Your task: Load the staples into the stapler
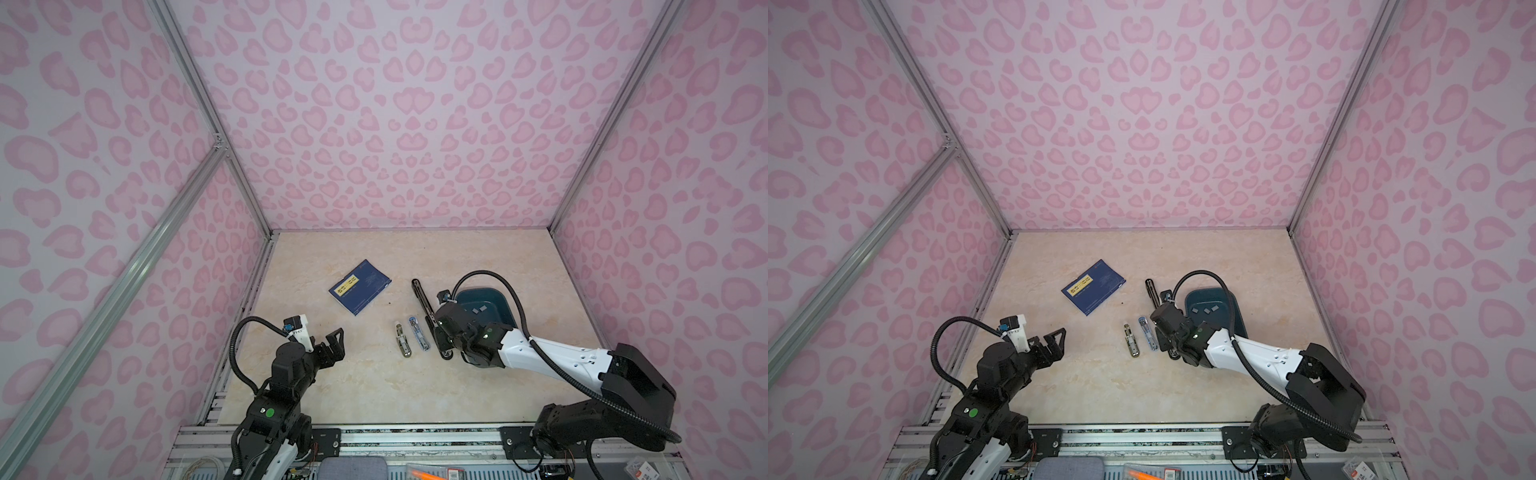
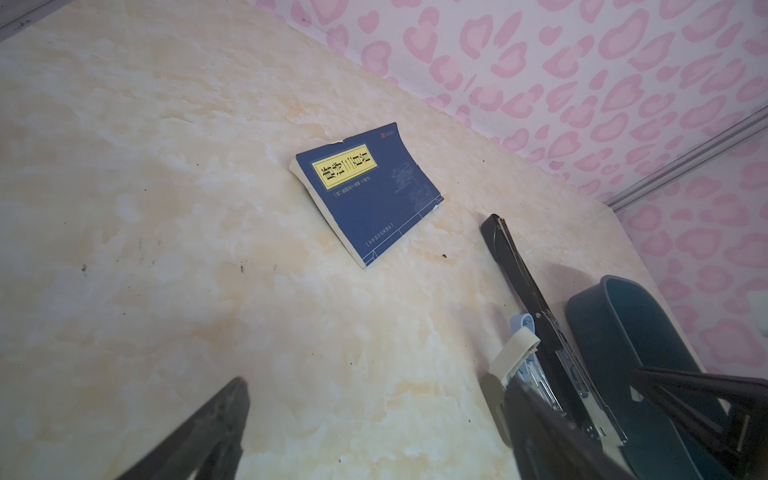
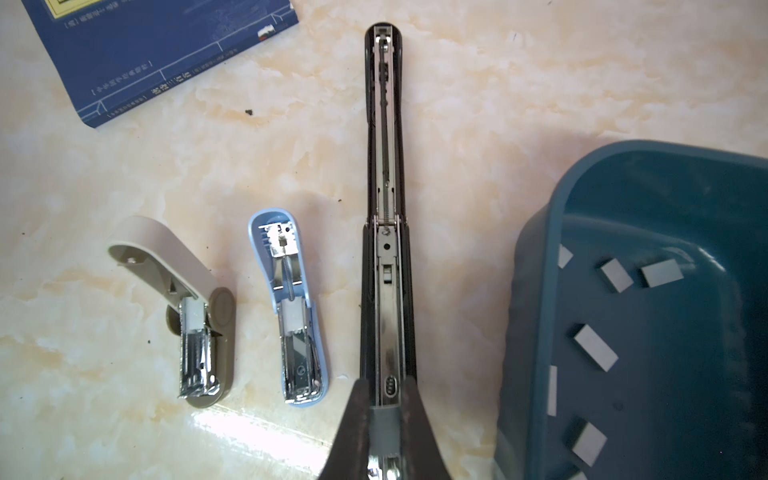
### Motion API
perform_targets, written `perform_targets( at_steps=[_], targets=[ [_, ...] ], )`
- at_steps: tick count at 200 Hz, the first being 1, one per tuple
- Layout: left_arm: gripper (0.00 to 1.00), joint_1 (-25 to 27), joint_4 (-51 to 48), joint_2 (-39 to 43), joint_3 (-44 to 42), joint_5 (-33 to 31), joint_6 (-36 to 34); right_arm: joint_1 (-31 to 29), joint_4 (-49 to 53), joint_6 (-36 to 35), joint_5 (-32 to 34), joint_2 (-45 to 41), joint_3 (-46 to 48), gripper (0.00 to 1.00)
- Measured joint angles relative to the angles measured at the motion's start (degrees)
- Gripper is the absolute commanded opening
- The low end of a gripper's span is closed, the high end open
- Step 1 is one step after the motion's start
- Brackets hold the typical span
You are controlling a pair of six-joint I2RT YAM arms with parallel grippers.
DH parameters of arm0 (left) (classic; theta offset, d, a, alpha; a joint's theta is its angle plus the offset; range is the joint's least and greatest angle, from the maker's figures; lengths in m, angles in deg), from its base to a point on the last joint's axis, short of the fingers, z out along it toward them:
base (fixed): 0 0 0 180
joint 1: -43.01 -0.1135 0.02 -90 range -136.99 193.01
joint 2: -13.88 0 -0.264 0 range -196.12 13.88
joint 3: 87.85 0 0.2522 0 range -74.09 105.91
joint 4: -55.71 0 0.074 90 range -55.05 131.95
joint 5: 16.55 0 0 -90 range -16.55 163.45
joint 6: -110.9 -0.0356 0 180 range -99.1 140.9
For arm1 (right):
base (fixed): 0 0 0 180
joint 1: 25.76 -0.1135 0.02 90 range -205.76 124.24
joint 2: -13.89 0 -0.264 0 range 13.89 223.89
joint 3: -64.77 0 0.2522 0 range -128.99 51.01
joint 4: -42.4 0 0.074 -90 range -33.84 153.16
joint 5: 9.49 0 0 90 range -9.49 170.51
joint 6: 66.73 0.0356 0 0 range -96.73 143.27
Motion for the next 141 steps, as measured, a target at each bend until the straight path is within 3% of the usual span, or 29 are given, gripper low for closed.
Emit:
perform_targets(
  at_steps=[141],
  targets=[
    [0.97, 0.0, -0.4, -1.3, 0.0, -2.2, 0.3, -0.7, -5.6, -3.3, 0.9, 0.2, 5.0, 0.1]
  ],
)
